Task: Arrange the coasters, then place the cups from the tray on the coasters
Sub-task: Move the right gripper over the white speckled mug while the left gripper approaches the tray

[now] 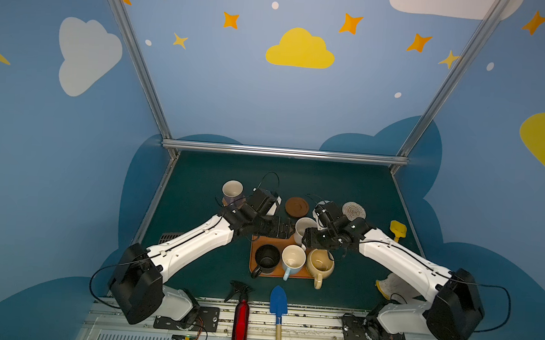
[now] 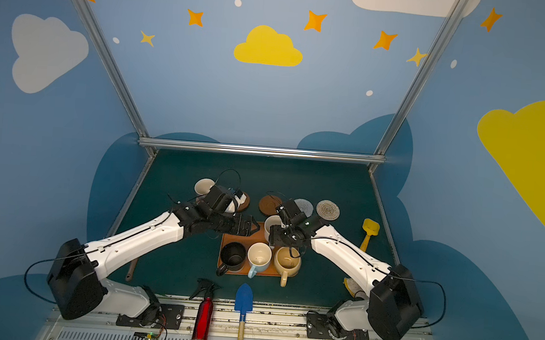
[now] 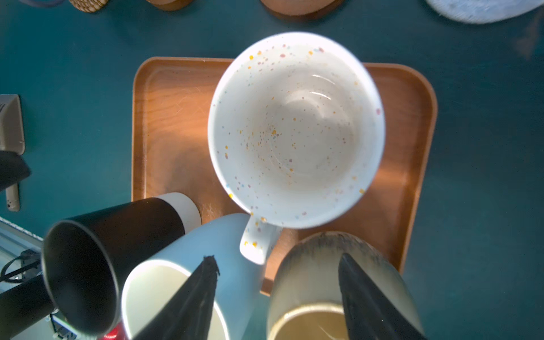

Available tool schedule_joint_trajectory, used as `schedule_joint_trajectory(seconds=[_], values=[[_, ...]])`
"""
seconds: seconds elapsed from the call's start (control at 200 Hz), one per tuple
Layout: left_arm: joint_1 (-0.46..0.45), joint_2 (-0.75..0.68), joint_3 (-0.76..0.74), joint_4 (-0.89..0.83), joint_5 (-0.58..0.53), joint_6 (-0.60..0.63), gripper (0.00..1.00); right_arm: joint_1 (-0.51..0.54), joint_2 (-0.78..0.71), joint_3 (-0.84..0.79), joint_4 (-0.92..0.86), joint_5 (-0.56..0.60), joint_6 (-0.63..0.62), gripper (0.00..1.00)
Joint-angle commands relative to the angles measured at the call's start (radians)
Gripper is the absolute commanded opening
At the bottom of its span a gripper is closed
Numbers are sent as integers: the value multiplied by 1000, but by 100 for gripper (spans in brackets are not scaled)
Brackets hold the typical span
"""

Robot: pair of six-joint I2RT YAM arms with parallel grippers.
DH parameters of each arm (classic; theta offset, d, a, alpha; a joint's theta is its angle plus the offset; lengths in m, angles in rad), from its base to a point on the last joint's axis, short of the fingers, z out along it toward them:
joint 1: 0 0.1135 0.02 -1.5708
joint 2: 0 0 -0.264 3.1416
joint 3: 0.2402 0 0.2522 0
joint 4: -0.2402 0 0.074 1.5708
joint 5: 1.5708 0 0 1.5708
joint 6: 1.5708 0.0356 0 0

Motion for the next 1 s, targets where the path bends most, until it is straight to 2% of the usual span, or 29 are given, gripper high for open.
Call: schedule_joint_trajectory(seconds=[0.0, 0.591, 0.996], values=[[-6, 16, 15, -30, -8, 21, 100, 7, 18, -20, 51, -5, 13, 64], [-6, 25, -11, -29, 3, 34, 100, 9, 149, -12, 76, 65, 4, 50], [-6, 20, -22, -15, 10, 38, 100, 10, 187, 1, 84, 64, -18, 36]])
